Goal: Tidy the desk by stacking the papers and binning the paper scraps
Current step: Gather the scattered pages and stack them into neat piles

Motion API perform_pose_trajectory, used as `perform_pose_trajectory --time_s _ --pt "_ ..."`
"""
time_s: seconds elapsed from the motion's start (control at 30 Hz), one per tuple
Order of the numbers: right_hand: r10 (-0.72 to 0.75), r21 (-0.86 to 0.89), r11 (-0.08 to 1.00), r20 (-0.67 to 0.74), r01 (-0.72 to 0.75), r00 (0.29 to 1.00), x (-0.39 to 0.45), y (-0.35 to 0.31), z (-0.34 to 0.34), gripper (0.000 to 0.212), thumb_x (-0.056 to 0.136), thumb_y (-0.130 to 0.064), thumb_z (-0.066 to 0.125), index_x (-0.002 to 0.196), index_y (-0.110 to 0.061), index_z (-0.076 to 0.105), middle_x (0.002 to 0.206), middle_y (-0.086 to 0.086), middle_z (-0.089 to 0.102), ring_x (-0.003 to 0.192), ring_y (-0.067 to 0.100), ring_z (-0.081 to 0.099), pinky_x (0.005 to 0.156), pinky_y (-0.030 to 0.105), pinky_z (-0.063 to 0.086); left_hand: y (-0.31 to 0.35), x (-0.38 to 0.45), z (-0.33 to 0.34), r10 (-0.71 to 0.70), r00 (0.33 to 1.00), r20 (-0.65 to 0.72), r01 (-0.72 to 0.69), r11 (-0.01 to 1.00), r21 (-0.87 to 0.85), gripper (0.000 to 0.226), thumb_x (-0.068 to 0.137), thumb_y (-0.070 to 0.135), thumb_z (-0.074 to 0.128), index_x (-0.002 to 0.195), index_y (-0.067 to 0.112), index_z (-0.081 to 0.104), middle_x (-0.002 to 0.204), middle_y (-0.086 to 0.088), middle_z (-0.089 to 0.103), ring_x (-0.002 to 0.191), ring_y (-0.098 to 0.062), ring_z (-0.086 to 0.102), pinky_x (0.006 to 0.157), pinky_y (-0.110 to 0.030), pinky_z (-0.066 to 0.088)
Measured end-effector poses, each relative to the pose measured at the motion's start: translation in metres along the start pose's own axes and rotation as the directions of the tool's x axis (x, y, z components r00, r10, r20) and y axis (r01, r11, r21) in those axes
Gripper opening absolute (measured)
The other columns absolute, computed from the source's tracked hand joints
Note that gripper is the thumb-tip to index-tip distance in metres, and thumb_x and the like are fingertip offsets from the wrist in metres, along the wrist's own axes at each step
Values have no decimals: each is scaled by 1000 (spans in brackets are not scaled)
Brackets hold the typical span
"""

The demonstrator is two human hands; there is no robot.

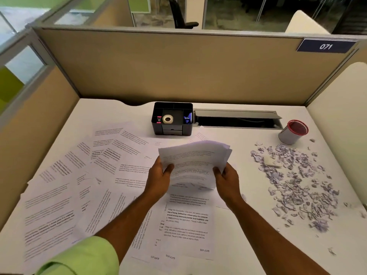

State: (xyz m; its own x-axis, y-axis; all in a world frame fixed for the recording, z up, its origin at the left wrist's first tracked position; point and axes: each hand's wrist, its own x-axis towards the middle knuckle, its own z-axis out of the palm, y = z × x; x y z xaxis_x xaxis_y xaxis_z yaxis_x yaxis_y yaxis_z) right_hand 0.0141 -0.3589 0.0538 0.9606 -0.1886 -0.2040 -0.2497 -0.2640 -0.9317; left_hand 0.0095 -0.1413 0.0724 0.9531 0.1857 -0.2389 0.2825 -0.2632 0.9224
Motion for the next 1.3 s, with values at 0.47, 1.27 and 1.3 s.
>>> perform_pose_trajectory --time_s 0.47,1.27,1.3 --pt "-19 33 999 249 11 968 5 8 -14 11 92 -25 76 98 -16 75 95 -2 80 83 19 76 71 35 62 7 -3 -27 -94 982 -164 74 989 -128 31 93 29 65 120 20 52 113 0 69 99 -18 67 88 -39 56" --pt "438 39 899 -78 -437 895 -58 73 42 29 94 -15 73 121 -7 65 102 5 71 85 22 68 72 32 56 -169 6 -177 -291 939 185 -68 371 926 123 70 55 78 153 38 -12 162 7 -19 150 -29 -15 116 -64 3" --pt "454 27 891 -89 -454 886 -60 77 43 30 94 -16 74 121 -6 65 105 8 71 87 24 69 78 37 58 -168 10 -176 -280 930 239 -137 341 930 122 70 54 78 154 36 -10 163 6 -17 150 -27 -13 117 -63 3"
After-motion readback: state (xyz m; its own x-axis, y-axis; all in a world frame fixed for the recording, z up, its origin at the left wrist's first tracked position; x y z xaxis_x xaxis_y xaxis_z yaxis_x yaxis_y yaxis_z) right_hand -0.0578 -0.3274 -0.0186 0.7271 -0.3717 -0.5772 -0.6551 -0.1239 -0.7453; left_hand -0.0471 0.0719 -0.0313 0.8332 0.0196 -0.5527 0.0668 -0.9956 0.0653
